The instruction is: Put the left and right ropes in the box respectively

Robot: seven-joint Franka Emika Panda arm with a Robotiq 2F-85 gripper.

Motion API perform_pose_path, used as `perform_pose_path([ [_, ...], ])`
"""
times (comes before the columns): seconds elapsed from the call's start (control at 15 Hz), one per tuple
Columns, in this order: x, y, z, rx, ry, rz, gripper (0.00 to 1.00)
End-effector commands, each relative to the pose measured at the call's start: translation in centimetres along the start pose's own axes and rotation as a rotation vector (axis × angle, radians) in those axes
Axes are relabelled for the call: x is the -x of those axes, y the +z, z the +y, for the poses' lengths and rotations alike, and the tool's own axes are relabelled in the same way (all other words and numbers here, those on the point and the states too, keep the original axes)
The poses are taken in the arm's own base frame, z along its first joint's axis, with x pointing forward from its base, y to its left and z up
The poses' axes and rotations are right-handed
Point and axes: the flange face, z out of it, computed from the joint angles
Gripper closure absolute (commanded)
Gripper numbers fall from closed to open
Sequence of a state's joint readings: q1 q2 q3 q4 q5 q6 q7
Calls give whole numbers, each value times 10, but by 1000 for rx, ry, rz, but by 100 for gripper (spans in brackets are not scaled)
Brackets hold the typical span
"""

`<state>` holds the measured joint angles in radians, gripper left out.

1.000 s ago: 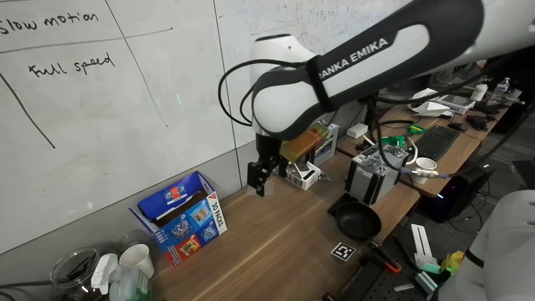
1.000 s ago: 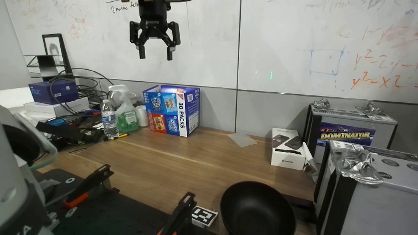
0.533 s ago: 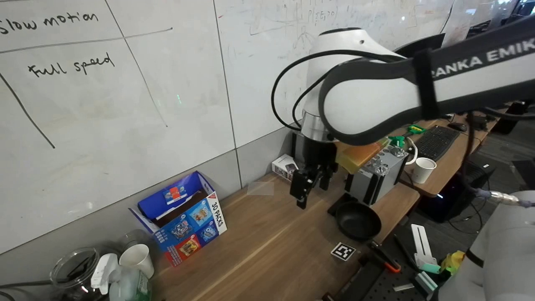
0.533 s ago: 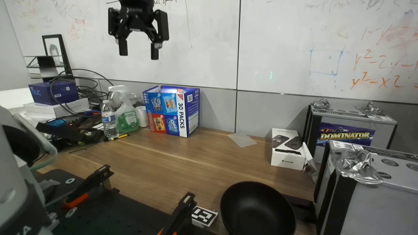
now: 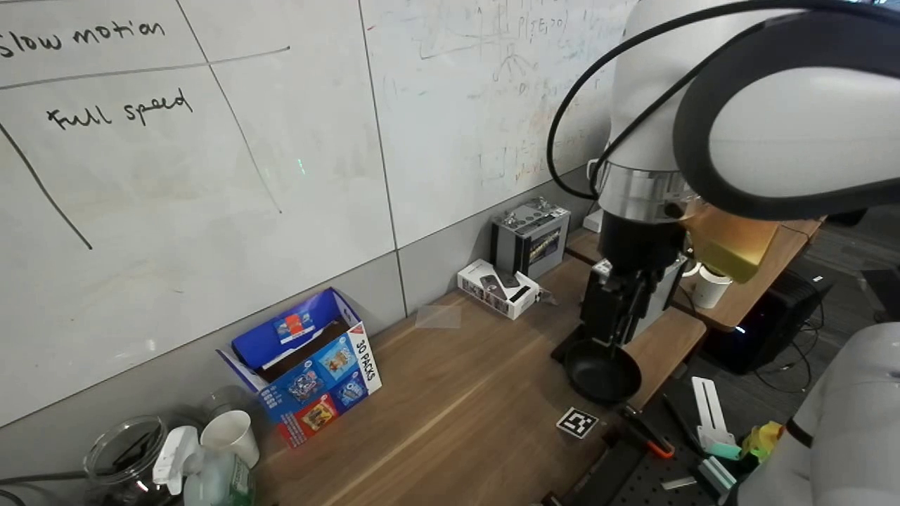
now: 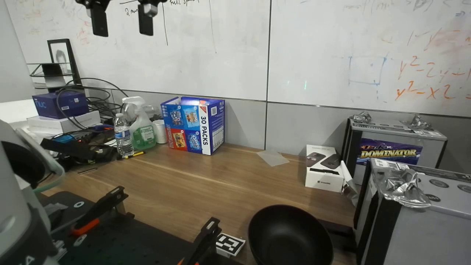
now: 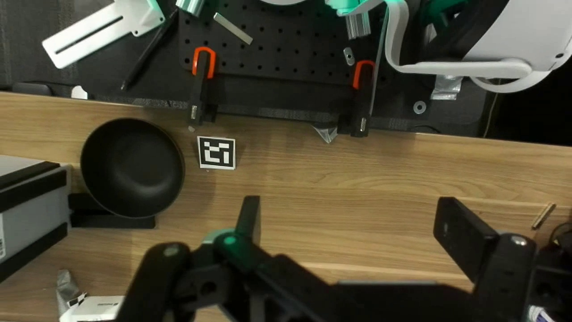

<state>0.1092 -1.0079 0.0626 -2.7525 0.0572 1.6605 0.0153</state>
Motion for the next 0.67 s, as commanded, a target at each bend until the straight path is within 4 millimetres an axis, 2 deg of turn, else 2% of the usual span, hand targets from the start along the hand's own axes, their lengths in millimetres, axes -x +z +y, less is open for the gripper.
perform_pose_path([
  [0.0,23,-15,9,3,5,18,0],
  [0.27,33,-20,12,0,16,27,0],
  [0.33,24,-14,5,0,16,11,0],
  [0.6,27,-16,7,-3,22,17,0],
])
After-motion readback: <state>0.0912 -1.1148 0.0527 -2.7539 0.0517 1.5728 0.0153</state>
